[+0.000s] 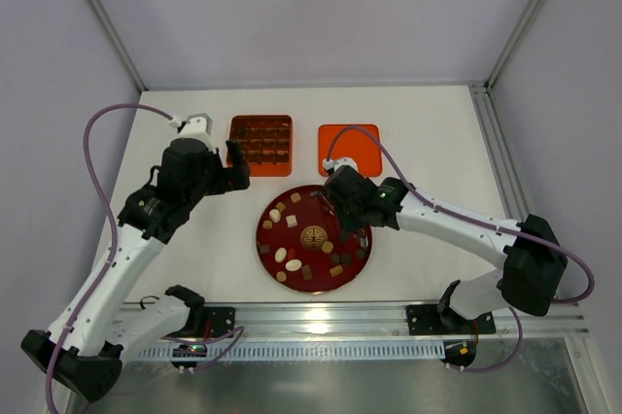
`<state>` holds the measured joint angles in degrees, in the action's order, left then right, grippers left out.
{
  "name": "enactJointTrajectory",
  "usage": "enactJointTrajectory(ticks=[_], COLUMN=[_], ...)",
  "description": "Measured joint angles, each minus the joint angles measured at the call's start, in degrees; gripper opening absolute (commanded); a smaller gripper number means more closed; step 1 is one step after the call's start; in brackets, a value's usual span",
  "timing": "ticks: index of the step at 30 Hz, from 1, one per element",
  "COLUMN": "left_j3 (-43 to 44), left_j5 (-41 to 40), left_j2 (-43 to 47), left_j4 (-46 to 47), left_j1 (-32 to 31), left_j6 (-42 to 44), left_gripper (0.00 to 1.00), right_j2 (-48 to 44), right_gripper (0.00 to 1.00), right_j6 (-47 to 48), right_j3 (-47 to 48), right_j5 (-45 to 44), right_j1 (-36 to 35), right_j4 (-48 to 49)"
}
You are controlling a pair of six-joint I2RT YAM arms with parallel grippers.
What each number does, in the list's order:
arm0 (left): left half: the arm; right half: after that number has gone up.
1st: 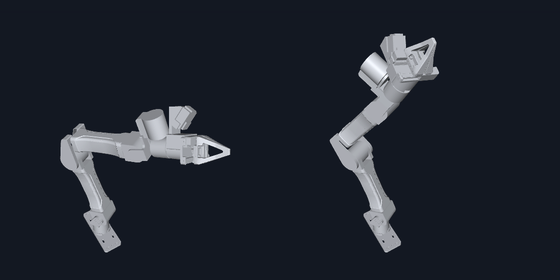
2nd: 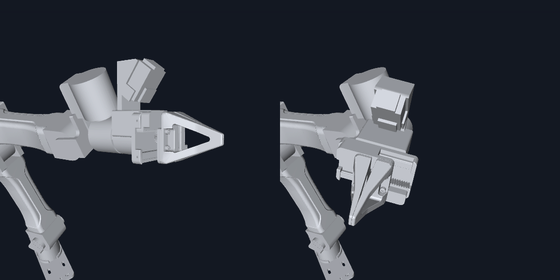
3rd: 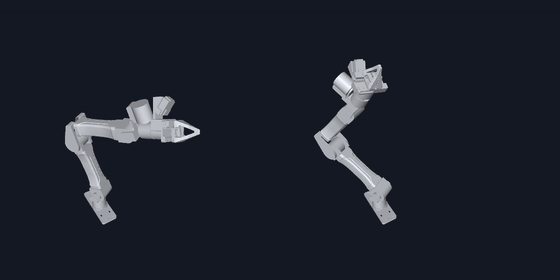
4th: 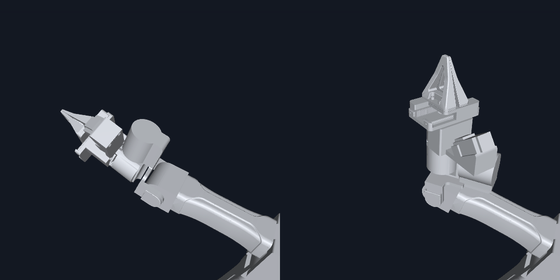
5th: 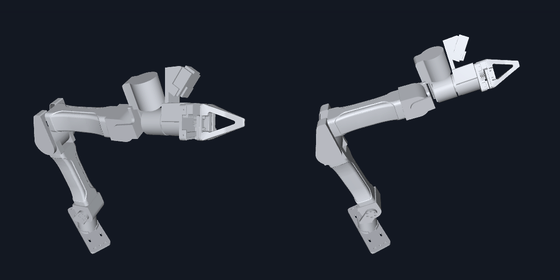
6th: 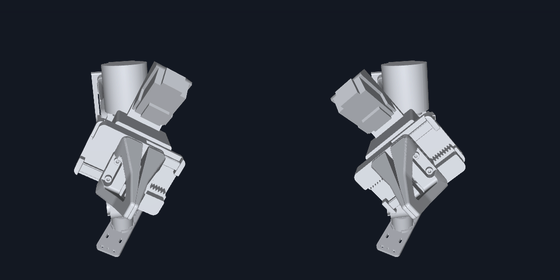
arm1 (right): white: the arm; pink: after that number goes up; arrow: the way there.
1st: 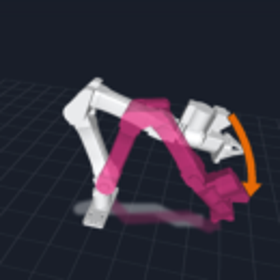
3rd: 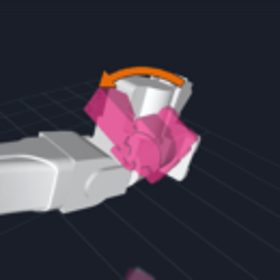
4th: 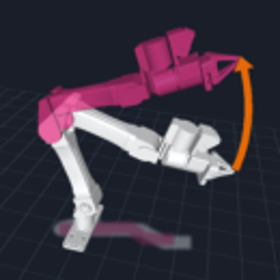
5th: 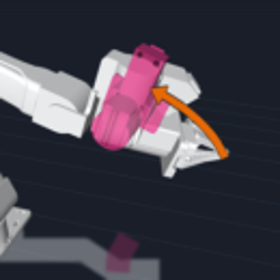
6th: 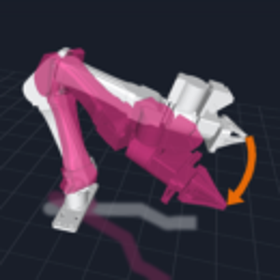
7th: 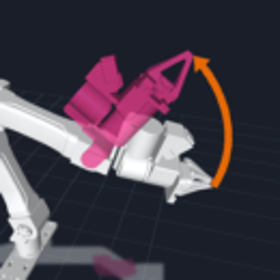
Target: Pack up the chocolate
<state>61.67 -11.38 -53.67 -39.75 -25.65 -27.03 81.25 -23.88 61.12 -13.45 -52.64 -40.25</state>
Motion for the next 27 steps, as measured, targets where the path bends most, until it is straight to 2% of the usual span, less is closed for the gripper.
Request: enactJointTrajectory(ticks=[9,14,21,27], left_j3=[0.0,0.0,0.2,2.2], left_j5=[0.0,0.0,0.0,-0.2], left_j2=[0.2,0.2,0.2,-0.1], left_j4=[0.0,0.0,-0.1,-0.4], left_j1=[0.0,0.0,0.0,0.0], left_j6=[0.0,0.0,0.1,0.3], left_gripper=[1.00,1.00,1.00,1.00], right_j2=[-3.5,-1.7,11.6,28.0], right_gripper=[0.27,0.27,0.26,0.25], right_j6=[0.1,1.2,3.8,6.3], right_j3=[7.4,13.8,25.5,41.8], right_j5=[0.2,0.7,2.3,2.2], right_j1=[0.0,0.6,2.6,4.2], right_j4=[-4.5,-4.0,1.5,5.0])
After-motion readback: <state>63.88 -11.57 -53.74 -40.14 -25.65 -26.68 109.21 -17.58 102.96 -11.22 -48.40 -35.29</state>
